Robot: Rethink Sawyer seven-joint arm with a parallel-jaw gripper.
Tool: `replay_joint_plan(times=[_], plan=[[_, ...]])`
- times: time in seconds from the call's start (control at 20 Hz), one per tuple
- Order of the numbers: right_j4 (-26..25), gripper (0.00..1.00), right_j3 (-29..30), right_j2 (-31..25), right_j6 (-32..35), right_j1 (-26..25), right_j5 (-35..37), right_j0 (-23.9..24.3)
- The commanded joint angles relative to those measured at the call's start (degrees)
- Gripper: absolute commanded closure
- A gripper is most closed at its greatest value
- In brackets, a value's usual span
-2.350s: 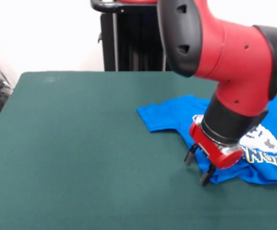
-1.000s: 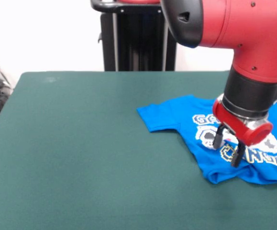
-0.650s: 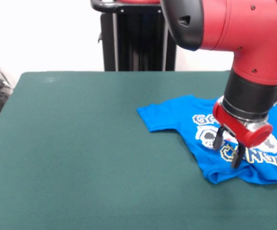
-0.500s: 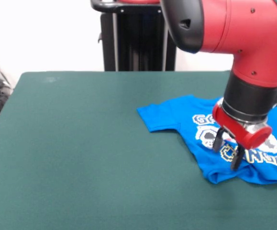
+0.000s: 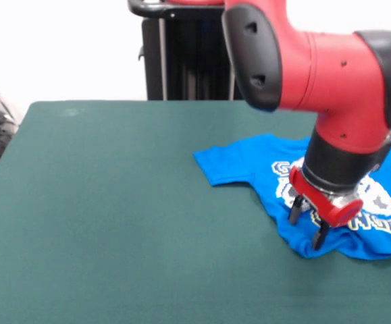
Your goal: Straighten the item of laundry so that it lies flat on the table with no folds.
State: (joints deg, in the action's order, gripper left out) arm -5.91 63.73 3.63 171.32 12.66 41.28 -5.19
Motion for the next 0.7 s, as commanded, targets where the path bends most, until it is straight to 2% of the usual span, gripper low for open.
replay_joint_plan(times=[0.05,0.3,0.5,0.55,0.7], plan=[[-2.18,0.0,-0.29,-0.77,1.42,-7.11,-2.7,-2.0],[-1.68,0.0,0.7,-3.97,-1.79,-7.59,-4.88,0.24],[-1.19,0.0,0.79,-6.88,-5.8,-7.15,-3.95,2.17],[-1.18,1.0,0.72,-7.29,-6.35,-7.09,-3.93,2.43],[-0.69,1.0,-2.59,-5.25,-2.92,-7.1,-1.67,1.59]])
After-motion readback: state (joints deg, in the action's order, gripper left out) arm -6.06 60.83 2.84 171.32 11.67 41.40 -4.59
